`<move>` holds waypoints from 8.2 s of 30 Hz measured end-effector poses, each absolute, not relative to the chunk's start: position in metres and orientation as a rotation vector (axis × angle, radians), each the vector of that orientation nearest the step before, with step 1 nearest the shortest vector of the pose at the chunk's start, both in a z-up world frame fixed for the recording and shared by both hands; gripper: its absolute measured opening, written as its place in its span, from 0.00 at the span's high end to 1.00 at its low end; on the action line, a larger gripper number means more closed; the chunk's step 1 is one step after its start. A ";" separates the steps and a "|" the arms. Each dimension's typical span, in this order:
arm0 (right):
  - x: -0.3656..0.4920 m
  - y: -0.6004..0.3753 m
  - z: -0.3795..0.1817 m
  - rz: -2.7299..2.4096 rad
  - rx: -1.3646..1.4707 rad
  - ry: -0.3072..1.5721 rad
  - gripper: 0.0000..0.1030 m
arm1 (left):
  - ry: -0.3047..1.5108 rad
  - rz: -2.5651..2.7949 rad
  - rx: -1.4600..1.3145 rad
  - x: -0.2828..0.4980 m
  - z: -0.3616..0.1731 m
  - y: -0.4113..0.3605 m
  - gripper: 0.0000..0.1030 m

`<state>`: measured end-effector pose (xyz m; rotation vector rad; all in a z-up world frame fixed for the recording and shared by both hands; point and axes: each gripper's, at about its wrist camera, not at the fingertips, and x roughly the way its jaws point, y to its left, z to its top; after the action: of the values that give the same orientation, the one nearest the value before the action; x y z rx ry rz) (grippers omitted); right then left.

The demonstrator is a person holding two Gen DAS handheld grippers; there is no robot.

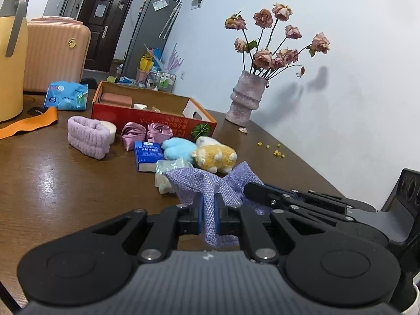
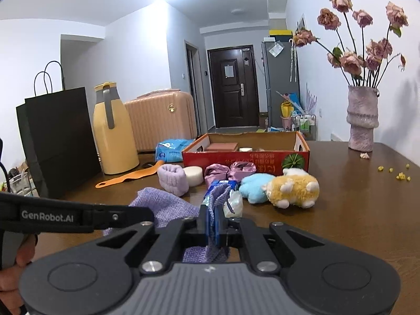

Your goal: Organize soft objects

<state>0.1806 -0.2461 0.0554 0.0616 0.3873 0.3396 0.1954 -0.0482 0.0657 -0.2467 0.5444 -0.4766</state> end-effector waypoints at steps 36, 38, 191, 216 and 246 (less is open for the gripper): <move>0.629 -0.167 0.016 0.385 0.170 0.849 0.64 | 0.700 -0.232 0.044 0.580 0.047 -0.003 0.62; 0.619 -0.175 0.032 0.375 0.160 0.823 0.60 | 0.687 -0.221 0.049 0.574 0.059 0.000 0.62; 0.733 -0.309 0.027 0.271 0.057 0.862 0.58 | 0.893 -0.409 -0.340 0.754 0.006 -0.126 0.53; 0.551 -0.342 0.176 0.192 -0.038 0.627 0.36 | 0.541 -0.247 0.059 0.545 0.169 -0.076 0.27; 0.155 -0.270 0.042 0.269 0.080 0.447 0.18 | 0.382 -0.060 0.016 0.157 0.058 0.014 0.01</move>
<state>0.1549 -0.2697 0.0423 0.0797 0.4474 0.2691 0.1572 0.0142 0.0577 0.0160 0.3821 -0.0597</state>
